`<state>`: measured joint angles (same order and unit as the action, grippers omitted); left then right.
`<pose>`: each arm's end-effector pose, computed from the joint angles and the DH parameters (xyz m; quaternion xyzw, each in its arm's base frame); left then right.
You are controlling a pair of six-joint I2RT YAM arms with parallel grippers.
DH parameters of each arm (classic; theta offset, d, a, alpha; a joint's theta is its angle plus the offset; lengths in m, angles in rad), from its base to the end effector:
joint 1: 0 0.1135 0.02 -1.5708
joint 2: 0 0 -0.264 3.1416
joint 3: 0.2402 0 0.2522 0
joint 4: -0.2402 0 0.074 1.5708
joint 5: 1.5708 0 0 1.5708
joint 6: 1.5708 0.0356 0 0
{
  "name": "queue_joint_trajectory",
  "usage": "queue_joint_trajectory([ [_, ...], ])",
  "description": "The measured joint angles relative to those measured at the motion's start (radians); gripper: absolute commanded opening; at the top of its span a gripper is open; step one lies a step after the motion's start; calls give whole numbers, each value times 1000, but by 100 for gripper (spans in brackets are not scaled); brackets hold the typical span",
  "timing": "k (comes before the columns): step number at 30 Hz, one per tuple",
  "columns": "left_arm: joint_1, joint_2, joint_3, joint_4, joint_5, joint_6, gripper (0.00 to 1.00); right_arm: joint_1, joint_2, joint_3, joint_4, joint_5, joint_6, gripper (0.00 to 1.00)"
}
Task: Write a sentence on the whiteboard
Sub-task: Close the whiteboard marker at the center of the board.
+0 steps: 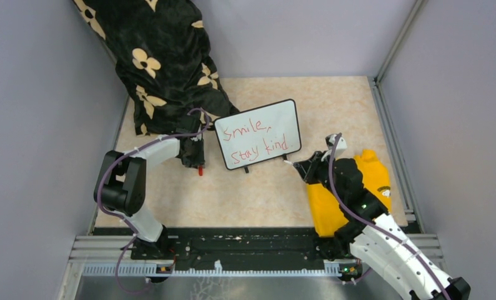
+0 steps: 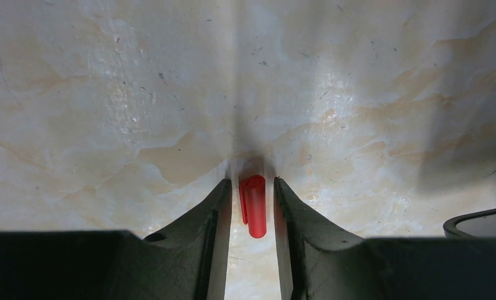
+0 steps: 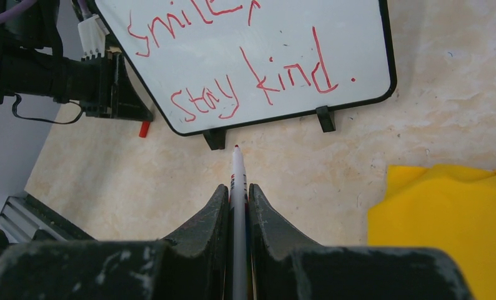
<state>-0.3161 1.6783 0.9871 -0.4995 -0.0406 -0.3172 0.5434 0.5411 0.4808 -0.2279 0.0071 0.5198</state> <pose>0.3008 -0.0968 0.1643 -0.0044 0.9818 -0.0399 0.1857 0.1259 0.0757 0.2635 -0.0073 0.8013 0.3008 0.5171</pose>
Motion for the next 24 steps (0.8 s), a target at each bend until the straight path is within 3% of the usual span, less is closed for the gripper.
queue_joint_trajectory([
  [14, -51, 2, 0, -4, -102, 0, 37, 0, -5, 2, -8, 4, -5, 0],
  [24, -53, -3, -9, -4, -116, 0, 29, 0, -6, 19, -24, 5, -16, 0],
])
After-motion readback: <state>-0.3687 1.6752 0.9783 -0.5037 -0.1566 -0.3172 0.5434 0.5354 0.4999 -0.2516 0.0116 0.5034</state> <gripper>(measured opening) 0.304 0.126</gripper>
